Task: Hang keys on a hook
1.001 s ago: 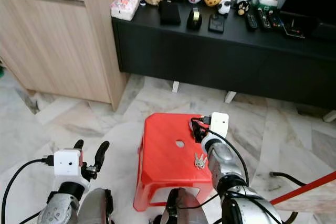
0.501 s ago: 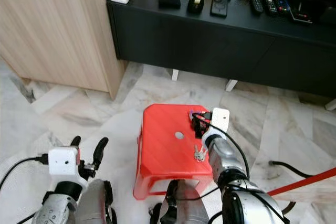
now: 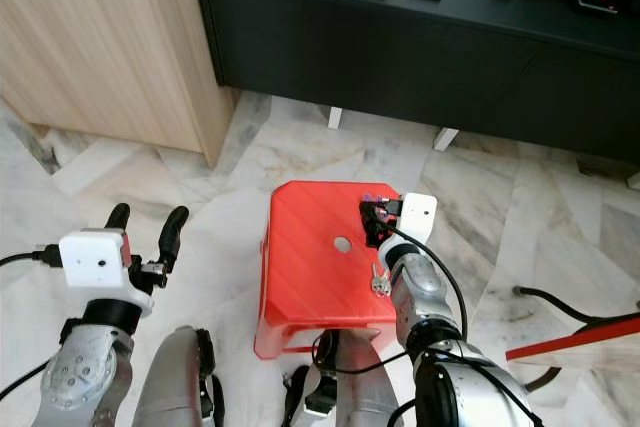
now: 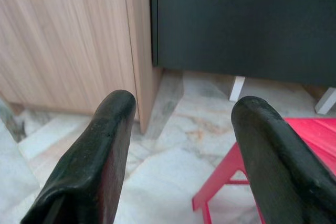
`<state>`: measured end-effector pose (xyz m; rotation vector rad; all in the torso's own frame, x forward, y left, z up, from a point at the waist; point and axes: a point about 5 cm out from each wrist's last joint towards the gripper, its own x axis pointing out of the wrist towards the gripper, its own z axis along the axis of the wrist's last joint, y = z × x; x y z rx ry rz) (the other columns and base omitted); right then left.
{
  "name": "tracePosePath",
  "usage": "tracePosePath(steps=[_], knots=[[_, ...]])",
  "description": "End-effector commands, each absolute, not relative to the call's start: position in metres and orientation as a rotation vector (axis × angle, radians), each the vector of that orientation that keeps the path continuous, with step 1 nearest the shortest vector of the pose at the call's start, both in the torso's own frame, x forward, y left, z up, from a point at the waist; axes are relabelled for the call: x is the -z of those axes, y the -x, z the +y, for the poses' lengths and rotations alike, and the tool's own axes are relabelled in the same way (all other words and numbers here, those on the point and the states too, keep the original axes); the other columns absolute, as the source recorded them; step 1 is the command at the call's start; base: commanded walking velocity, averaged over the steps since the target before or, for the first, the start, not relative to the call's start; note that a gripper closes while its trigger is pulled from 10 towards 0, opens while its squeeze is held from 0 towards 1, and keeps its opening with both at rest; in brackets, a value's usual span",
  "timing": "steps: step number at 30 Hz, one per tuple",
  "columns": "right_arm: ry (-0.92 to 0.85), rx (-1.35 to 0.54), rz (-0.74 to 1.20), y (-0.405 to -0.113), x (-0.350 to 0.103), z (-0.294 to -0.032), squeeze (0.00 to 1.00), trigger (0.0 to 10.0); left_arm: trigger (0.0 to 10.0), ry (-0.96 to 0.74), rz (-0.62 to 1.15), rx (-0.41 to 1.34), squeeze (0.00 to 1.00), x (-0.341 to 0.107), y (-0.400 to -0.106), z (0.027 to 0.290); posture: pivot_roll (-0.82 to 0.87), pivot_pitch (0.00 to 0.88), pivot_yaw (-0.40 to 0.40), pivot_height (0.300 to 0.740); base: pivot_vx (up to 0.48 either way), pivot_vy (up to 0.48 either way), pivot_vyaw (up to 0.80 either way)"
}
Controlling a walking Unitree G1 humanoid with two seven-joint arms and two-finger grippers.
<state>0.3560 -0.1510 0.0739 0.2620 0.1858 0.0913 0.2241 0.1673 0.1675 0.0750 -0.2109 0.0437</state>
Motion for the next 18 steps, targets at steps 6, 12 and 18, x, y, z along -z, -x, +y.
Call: tracePosePath(steps=[6, 12, 18], knots=[[-0.255, -0.076, 0.126, -0.359, -0.083, -0.160, 0.00, 10.0, 10.0, -0.055, -0.209, -0.053, 0.00, -0.173, -0.217, 0.162, 0.20, 0.397, -0.214, 0.613, 0.000, 0.000, 0.00], [-0.243, -0.069, 0.114, -0.364, -0.091, -0.164, 0.00, 10.0, 10.0, -0.061, -0.201, -0.065, 0.00, -0.177, -0.210, 0.165, 0.20, 0.415, -0.217, 0.613, 0.000, 0.000, 0.00], [-0.215, -0.065, 0.214, -0.365, -0.084, -0.161, 0.00, 10.0, 10.0, -0.065, -0.198, -0.066, 0.00, -0.183, -0.204, 0.165, 0.20, 0.432, -0.211, 0.613, 0.000, 0.000, 0.00]])
